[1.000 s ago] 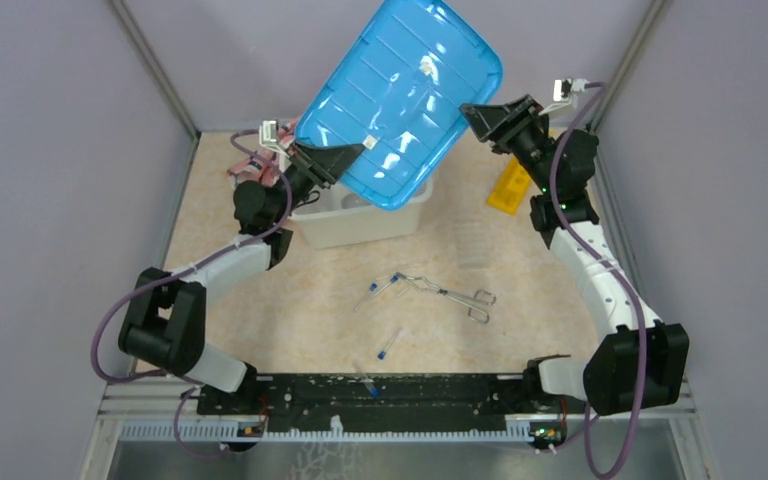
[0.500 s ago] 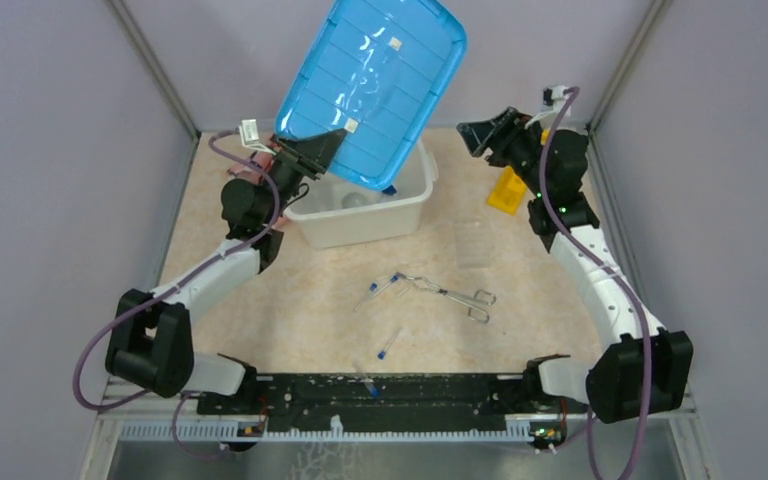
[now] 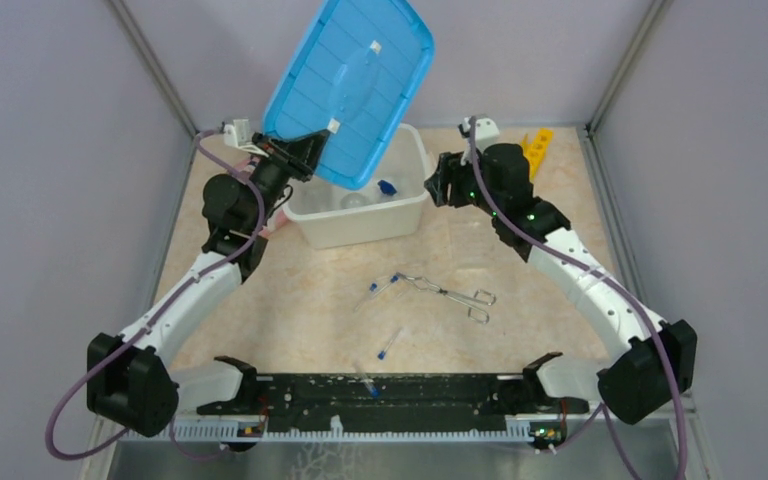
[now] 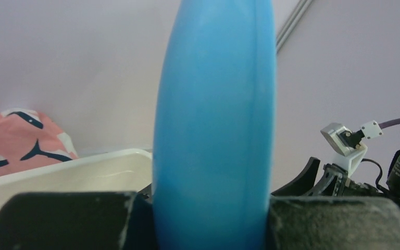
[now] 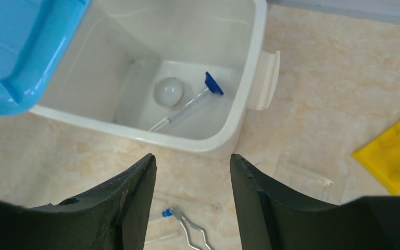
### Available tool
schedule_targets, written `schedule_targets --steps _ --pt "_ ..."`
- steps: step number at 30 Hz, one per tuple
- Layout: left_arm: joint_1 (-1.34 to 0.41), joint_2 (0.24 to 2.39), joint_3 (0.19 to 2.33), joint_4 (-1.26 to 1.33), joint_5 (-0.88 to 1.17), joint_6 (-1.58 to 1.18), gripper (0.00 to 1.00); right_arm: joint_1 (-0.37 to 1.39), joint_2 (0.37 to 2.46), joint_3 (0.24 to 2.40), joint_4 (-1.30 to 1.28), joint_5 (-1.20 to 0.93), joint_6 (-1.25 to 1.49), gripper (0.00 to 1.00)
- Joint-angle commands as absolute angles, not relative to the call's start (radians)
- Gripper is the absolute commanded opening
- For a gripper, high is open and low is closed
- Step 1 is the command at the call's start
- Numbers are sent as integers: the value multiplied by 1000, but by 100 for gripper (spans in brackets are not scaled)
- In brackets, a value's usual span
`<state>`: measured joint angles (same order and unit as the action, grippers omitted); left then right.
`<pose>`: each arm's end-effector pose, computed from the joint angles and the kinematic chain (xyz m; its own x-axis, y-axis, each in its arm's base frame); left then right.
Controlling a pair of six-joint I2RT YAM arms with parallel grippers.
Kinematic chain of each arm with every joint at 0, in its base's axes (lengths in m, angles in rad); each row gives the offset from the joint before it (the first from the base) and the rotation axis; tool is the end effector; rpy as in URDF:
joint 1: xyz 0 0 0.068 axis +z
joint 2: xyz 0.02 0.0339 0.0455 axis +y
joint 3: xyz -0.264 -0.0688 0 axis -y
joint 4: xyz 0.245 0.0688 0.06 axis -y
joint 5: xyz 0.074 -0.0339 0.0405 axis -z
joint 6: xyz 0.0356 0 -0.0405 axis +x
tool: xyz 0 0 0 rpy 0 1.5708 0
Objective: Organize the chemistry lab equipment
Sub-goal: Adjust the storage box lid, then pick up the test tube at the center of the board.
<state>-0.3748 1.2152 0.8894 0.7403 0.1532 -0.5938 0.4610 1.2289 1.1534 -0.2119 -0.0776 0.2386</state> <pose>0.2580 -0.1073 0.3834 0.0355 -0.6082 -0.7930 0.6173 0.6374 -0.4612 0.2543 0.1294 0.3725 -0.3672 0.0807 -0.9266 -0.4356 0.8653 0.2480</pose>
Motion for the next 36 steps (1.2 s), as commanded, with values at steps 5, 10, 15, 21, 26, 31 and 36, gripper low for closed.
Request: schedule_targets --steps 5,10,15,21,26,31,36 --pt "-388 1131 916 593 53 -427 0 614 1246 1095 -328 78 101 53" --pt "-401 1130 935 534 19 -369 0 673 1247 1038 -323 74 121 53" --pt "-410 1122 947 489 -47 -309 0 711 1275 1014 -320 104 126 54" --pt "-414 1115 955 458 -77 -263 0 746 1316 1010 -322 124 120 54" --pt "-414 1115 963 439 -114 -232 0 853 1351 1033 -355 155 118 53" --pt "-413 1118 989 405 -164 -198 0 930 1370 1027 -363 132 175 52" --pt "-415 1127 1020 365 -211 -173 0 1021 1406 1052 -415 115 209 51"
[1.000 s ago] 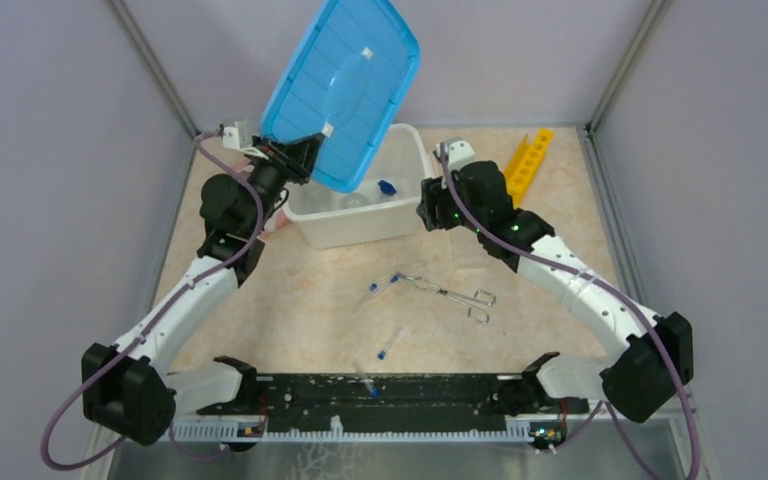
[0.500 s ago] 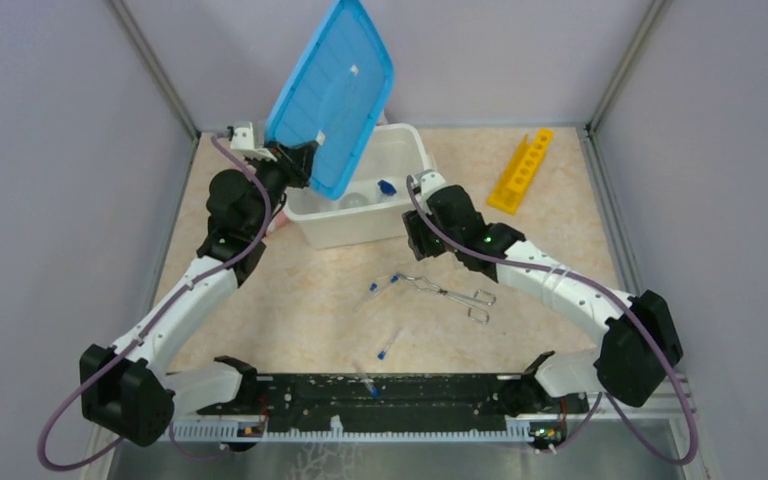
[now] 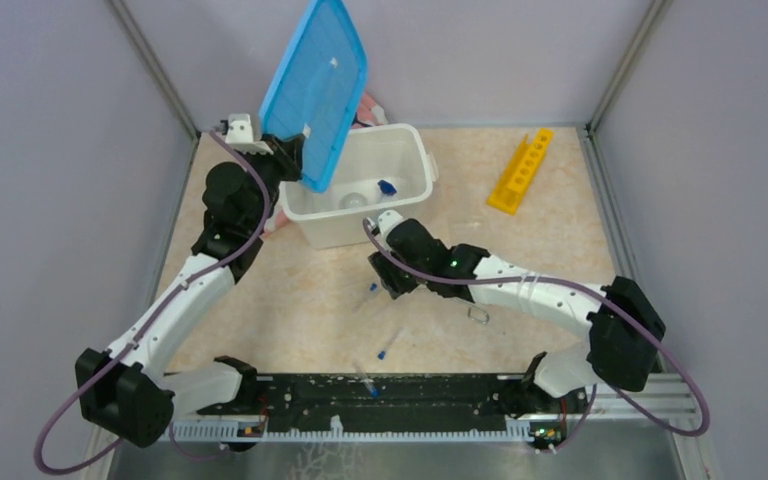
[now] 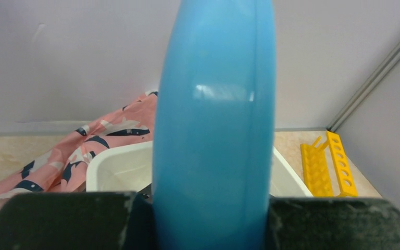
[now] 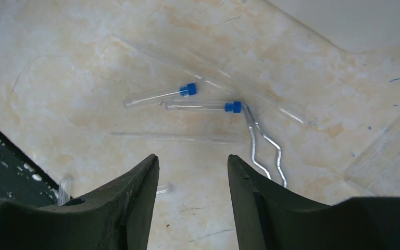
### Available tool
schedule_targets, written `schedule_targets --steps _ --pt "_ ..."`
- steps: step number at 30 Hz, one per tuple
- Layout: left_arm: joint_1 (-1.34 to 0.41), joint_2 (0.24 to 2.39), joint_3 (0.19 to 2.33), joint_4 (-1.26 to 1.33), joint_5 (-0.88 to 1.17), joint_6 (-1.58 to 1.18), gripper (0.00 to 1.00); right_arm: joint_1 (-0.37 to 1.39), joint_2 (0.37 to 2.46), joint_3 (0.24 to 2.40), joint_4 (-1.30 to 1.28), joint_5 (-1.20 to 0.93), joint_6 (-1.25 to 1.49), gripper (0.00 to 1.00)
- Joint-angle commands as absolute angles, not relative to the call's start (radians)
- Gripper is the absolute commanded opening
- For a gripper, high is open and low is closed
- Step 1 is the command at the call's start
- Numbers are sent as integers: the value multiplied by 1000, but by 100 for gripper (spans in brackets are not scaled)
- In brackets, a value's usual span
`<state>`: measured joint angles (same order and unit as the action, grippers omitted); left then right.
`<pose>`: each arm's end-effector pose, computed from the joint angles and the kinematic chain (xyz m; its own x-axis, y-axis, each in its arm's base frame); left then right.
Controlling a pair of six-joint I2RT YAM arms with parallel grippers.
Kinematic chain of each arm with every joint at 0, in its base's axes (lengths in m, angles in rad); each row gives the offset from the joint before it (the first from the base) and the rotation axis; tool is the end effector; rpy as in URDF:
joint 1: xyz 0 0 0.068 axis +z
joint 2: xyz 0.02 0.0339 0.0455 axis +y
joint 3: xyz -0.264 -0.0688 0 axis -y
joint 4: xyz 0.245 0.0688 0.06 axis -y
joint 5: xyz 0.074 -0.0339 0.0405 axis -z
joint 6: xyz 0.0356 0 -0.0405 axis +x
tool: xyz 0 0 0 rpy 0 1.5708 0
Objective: Organize the chemistry lab equipment
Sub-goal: Pick up the test tube at the center of the board.
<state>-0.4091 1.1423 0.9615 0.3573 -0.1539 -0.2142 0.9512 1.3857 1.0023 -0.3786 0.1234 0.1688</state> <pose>0.2495 -0.1022 0.3878 0.1033 -0.2737 -0.9562 0.2830 0.9297 -0.2356 0.1779 0.2418 0.2615 -0.5222 -0.4451 -0.7274 -0.6781 0.7340 0.0378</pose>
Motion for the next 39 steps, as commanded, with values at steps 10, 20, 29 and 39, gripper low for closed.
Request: schedule_targets --steps 10,20,29,39 --pt "-415 1132 1060 316 -243 -153 0 1169 1493 1128 -506 80 361 50" --pt "-416 1117 1080 279 -239 -161 0 1269 1572 1153 -507 60 430 51" --pt "-416 1095 1084 260 -246 -151 0 1319 1659 1155 -490 62 475 51" --pt "-416 1079 1076 255 -244 -152 0 1363 1709 1169 -486 64 509 49"
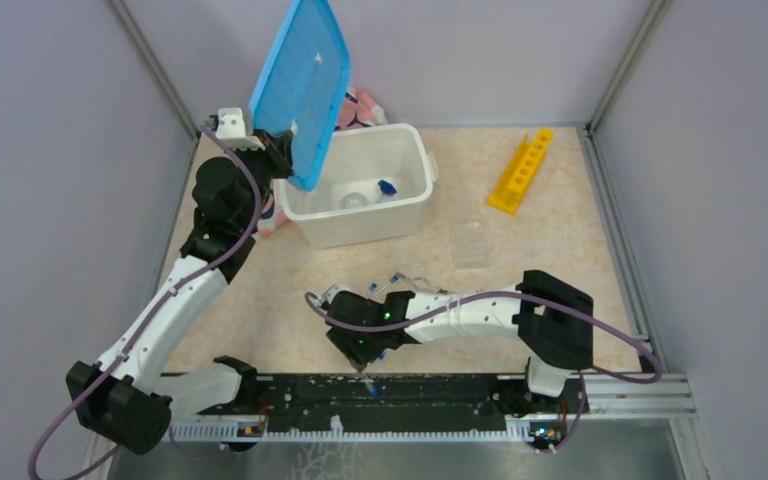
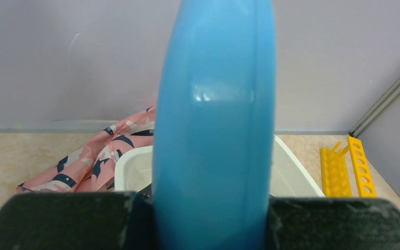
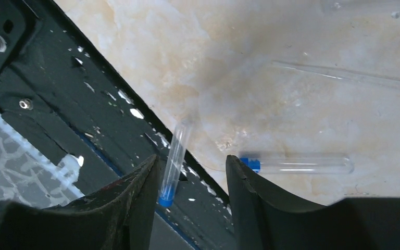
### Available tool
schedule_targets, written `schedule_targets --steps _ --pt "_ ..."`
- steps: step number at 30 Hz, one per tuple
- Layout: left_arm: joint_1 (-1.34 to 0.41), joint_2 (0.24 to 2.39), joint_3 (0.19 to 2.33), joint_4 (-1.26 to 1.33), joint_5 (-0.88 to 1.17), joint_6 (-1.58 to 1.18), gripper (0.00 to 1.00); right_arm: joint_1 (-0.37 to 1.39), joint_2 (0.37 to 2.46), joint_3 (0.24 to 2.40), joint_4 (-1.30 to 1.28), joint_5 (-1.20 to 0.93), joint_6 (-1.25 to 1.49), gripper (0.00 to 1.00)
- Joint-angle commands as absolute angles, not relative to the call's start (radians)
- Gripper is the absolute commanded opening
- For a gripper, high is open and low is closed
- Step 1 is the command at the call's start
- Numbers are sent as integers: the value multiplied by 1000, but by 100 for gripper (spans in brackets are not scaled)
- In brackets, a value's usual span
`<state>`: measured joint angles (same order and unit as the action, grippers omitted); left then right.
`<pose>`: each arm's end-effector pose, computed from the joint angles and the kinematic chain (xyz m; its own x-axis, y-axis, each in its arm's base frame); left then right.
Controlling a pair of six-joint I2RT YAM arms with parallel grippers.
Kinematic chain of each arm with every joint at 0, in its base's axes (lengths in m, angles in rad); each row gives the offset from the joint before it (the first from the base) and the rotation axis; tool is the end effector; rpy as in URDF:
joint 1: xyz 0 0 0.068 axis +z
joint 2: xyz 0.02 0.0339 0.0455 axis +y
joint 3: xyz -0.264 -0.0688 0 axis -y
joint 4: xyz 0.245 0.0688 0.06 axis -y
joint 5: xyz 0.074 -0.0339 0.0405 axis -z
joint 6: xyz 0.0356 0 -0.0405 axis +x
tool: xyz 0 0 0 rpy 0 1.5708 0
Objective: Organize the chemistry lab equipment
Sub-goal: Pick up the test tube at the center of the board.
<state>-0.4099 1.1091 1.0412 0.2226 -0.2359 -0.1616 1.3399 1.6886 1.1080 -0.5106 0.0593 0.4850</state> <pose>0.2401 -0.0953 0.4098 0.1112 -0.2189 -0.9694 0.1961 0.9611 -0.1945 0.0797 0.3298 0.1943 -0.6297 -0.6451 -0.4327 -0.7595 0.6283 0.1686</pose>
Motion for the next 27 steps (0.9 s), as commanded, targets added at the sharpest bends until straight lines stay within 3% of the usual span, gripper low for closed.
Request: schedule_targets --steps 1,27 --pt "-416 1077 1075 255 -246 -151 0 1364 1714 1172 -488 64 510 49" --pt "-415 1066 1059 262 -248 -142 0 1392 1822 1211 -526 74 494 46"
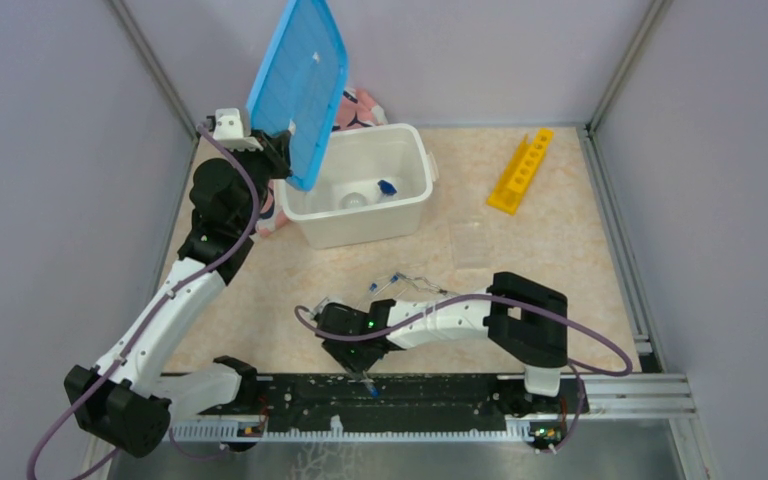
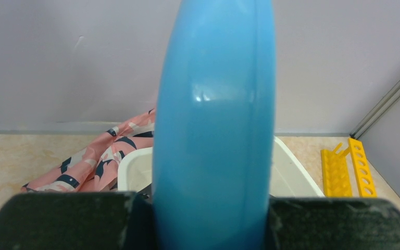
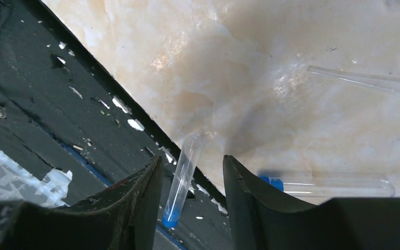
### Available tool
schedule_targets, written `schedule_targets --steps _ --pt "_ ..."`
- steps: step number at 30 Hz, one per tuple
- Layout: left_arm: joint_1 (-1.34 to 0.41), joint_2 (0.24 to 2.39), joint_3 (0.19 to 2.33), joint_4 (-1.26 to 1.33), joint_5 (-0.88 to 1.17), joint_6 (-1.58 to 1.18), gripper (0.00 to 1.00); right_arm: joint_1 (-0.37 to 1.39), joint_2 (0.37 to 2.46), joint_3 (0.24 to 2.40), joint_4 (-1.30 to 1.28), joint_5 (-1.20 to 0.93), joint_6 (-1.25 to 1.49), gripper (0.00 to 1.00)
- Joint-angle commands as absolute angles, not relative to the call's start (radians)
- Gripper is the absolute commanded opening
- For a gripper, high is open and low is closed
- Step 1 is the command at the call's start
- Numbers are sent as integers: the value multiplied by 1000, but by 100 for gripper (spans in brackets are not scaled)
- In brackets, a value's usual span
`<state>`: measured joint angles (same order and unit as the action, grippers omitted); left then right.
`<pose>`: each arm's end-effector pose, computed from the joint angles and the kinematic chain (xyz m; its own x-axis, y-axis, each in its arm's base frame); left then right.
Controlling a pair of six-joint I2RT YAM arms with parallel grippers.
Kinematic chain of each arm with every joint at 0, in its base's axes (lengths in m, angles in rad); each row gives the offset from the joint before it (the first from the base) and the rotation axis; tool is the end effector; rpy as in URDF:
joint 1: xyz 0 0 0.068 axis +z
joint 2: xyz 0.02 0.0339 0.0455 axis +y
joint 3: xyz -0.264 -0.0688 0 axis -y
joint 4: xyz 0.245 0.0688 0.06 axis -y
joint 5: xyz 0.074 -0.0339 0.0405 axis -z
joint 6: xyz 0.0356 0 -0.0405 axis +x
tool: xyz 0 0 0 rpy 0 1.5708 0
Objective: Organize the chemistry lab equipment
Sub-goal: Pick up the test tube at the center of the board.
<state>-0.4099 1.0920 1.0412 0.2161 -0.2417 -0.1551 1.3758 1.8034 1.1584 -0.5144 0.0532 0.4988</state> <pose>0.2356 -0.0931 0.4132 0.1228 -0.2169 -0.9684 0.1917 0.9626 -0.1913 0.0709 0.3494 0.1706 -0.6226 -0.6871 -0.3745 -0.7717 0.6184 0.1485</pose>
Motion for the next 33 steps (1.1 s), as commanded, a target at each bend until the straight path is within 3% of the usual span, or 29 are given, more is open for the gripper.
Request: schedule_targets --steps 1,5,9,14,17,33 --pt "-415 1065 1058 263 -248 -142 0 1392 1826 1209 -527 78 494 46" --pt "-416 1060 1048 274 -248 -139 0 1392 1848 1203 -535 84 489 37" --pt "-415 1060 1042 280 -252 -140 0 1392 1870 1195 -536 91 483 22" --pt "-416 1064 1042 284 -254 -138 0 1391 1870 1176 -534 103 480 18" --pt "-416 1068 1044 284 -253 -138 0 1392 1854 1172 -535 118 482 9" --pt "-416 1080 1074 267 -275 -114 0 1275 1699 1263 -585 214 403 6"
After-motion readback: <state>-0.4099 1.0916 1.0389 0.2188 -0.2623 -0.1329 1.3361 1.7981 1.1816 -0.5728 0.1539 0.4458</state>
